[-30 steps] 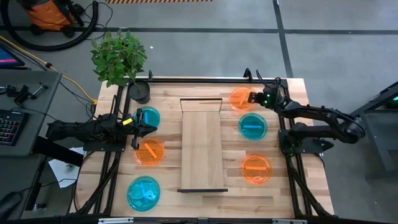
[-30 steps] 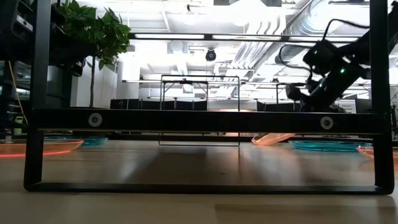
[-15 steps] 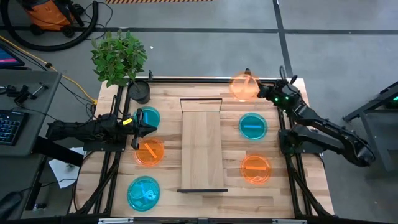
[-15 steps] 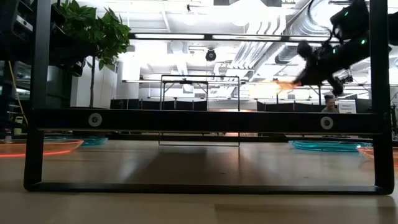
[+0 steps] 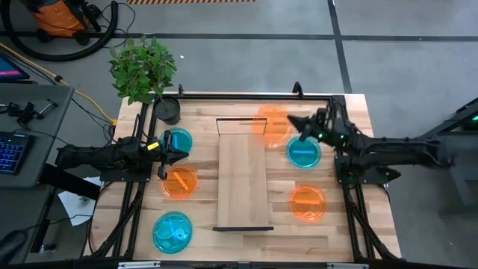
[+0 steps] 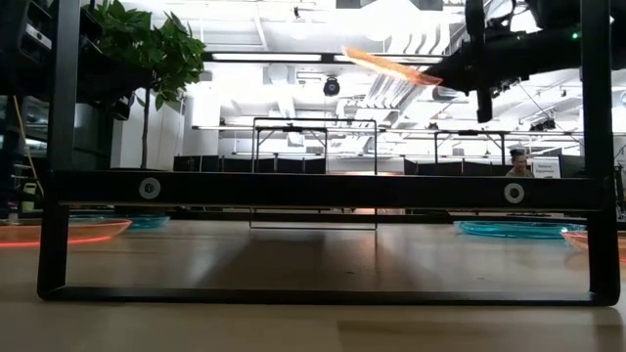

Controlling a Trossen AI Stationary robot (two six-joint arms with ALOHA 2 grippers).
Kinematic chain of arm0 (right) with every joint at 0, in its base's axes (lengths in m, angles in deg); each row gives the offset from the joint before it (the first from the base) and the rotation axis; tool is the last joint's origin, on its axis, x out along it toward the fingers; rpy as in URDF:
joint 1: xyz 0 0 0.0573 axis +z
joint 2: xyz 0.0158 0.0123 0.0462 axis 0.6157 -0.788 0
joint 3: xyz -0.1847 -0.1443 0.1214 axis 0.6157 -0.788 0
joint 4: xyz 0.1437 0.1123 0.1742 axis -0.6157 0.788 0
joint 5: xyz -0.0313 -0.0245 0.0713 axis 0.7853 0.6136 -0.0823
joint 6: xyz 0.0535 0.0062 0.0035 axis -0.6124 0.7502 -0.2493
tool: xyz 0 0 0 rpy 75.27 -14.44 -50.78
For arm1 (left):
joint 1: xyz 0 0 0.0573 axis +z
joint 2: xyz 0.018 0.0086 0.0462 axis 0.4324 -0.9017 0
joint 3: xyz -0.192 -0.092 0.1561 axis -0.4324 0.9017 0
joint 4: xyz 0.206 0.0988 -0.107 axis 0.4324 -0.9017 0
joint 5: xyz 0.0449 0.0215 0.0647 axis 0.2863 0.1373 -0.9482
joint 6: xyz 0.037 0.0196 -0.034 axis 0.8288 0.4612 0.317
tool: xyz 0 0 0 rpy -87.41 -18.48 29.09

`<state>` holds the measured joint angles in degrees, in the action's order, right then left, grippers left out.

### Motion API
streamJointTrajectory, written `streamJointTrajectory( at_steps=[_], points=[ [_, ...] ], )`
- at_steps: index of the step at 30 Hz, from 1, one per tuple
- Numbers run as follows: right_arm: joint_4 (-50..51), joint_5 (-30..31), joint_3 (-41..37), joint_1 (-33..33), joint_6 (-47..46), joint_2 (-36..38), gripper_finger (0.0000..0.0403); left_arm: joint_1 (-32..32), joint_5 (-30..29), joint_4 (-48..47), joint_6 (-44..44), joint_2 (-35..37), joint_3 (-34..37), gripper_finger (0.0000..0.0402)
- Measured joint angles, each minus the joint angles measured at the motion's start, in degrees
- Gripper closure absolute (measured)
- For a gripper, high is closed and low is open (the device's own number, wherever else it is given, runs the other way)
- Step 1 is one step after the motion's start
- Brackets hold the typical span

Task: Place and stack plates onto a shelf
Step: Put the top right orange plate on the shelf

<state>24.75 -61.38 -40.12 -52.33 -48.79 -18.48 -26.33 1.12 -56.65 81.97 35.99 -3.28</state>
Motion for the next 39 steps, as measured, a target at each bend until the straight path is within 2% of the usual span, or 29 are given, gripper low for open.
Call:
streamJointTrajectory(
  at_steps=[3,8,16,21,25,32,39],
  points=[
    [-2.27,3.10,0.00,6.80,0.43,-4.24,0.0403,-0.01,0.01,0.01,0.01,0.01,0.00,0.0401],
    [-2.75,11.52,0.00,15.11,-1.32,-11.94,0.0403,-0.02,0.02,0.00,0.00,0.02,-0.02,0.0401],
    [-9.36,20.75,1.33,19.26,-8.44,-29.09,0.0403,0.00,0.00,0.01,0.00,0.01,-0.02,0.0401],
    [-9.91,21.57,10.35,19.00,-6.73,-40.55,0.0403,-0.01,0.01,0.02,0.00,0.00,-0.01,0.0401],
    [-7.14,21.09,16.82,17.37,-3.86,-45.81,0.0403,0.00,0.00,0.02,0.00,0.02,0.00,0.0401],
    [-2.11,19.21,18.37,15.58,-6.38,-47.26,0.0403,0.00,0.02,0.01,0.00,0.02,0.00,0.0401],
    [-1.32,18.23,18.36,14.66,-7.53,-47.25,0.0403,-0.01,0.02,0.00,0.01,0.02,0.00,0.0401]
  ],
)
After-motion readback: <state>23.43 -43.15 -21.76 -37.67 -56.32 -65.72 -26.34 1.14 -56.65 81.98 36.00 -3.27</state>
